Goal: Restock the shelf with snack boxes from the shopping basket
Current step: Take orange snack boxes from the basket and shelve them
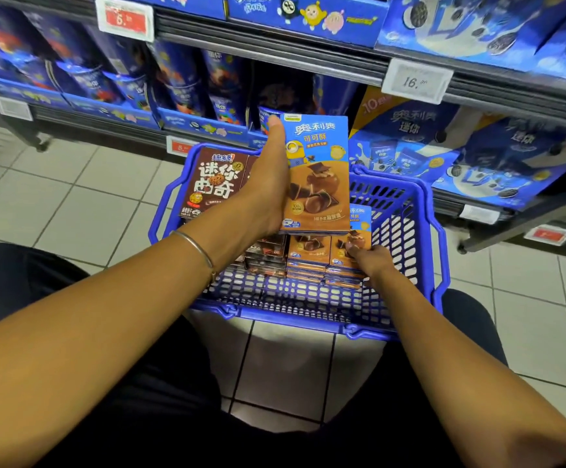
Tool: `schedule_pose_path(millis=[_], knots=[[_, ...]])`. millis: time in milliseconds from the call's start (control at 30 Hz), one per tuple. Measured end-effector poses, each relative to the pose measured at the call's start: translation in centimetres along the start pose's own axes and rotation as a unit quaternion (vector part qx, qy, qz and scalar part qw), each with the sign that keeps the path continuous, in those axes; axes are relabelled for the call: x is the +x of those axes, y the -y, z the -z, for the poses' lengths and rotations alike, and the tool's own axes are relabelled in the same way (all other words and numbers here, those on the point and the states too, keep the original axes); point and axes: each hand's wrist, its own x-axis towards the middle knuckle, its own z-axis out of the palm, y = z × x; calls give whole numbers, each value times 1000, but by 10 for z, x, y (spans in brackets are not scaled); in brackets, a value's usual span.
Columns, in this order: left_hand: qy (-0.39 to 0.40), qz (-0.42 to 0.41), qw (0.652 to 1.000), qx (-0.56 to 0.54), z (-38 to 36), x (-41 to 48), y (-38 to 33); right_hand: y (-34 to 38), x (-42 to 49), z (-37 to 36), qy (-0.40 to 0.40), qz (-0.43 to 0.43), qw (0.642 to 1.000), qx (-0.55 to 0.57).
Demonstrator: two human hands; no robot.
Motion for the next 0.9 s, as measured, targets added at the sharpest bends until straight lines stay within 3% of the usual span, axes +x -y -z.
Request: schedule_pose_path(millis=[233, 467, 767, 900], knots=[[-12, 8, 1000, 11, -3, 2, 3, -2, 1, 6, -26, 25, 999, 4], [-27, 18, 999, 22, -3, 10, 7, 16, -34, 32, -32, 67, 985, 158], [-34, 17, 999, 30, -3, 19, 8, 91, -118, 73, 33, 202, 939, 275], [-23, 18, 999, 21, -3, 21, 10, 106, -143, 64, 76, 228, 938, 251]])
